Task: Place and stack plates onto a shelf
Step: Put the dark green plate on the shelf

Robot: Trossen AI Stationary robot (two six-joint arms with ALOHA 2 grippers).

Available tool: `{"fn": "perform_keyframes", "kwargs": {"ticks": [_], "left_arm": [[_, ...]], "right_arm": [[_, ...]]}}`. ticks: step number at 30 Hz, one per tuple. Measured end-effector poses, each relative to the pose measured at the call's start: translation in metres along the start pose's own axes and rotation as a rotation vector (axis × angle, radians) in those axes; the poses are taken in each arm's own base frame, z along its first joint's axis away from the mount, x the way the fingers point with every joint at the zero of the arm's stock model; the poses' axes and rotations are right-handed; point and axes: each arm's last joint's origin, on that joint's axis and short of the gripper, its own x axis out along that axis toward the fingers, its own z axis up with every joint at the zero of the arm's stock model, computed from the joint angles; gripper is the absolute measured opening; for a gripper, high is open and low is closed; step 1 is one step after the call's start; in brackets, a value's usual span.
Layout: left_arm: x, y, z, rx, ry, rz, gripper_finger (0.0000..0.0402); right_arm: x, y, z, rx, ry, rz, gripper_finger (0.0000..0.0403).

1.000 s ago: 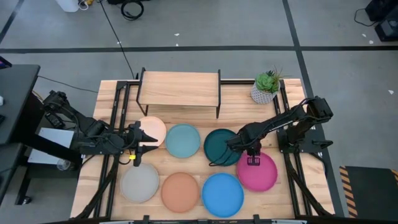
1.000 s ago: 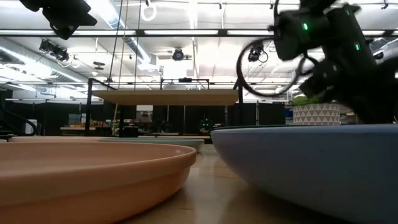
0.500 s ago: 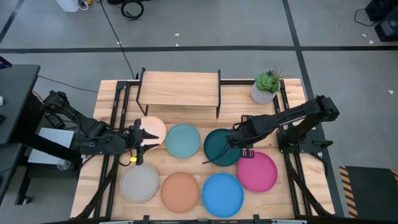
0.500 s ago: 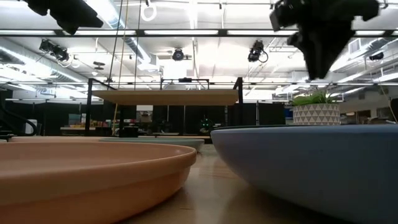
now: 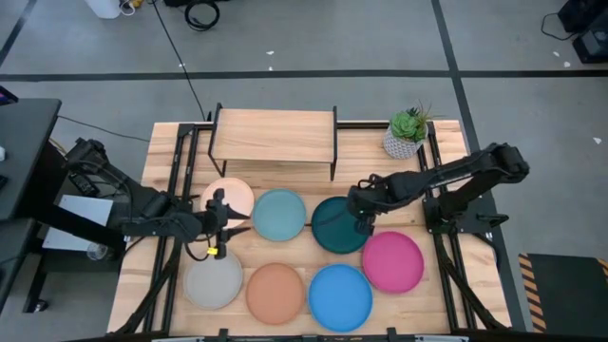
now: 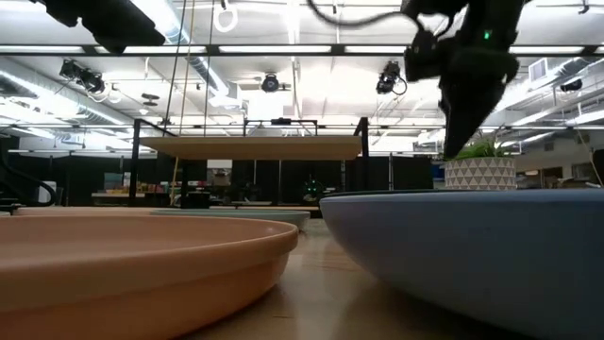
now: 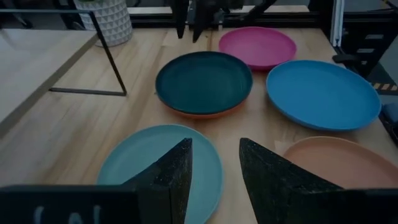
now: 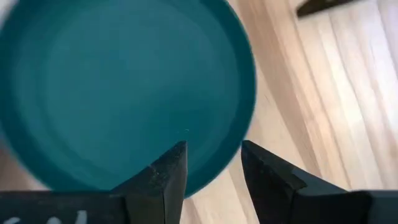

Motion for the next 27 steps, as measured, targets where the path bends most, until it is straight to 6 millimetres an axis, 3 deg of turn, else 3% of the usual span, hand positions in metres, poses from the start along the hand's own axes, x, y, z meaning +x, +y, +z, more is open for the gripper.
{"fn": "perform_keyframes", "kwargs": {"ticks": [7,13,18,27], "left_arm": [[0.001,0.002,0.000,0.013,0.003,0.013,0.0141],[0.001,0.002,0.000,0.014,0.004,0.012,0.0141],[0.001,0.002,0.000,0.013,0.002,0.012,0.0141],[0.001,0.002,0.000,0.006,0.004,0.008,0.0141]], "right_arm": [[0.023,-0.022,0.003,0.080,0.048,-0.042,0.0167],[0.048,-0.018,0.004,0.032,0.096,-0.034,0.0150],[0.059,-0.019,0.004,0.009,0.129,-0.046,0.0120],[0.060,-0.021,0.007,0.030,0.127,0.021,0.0042]]}}
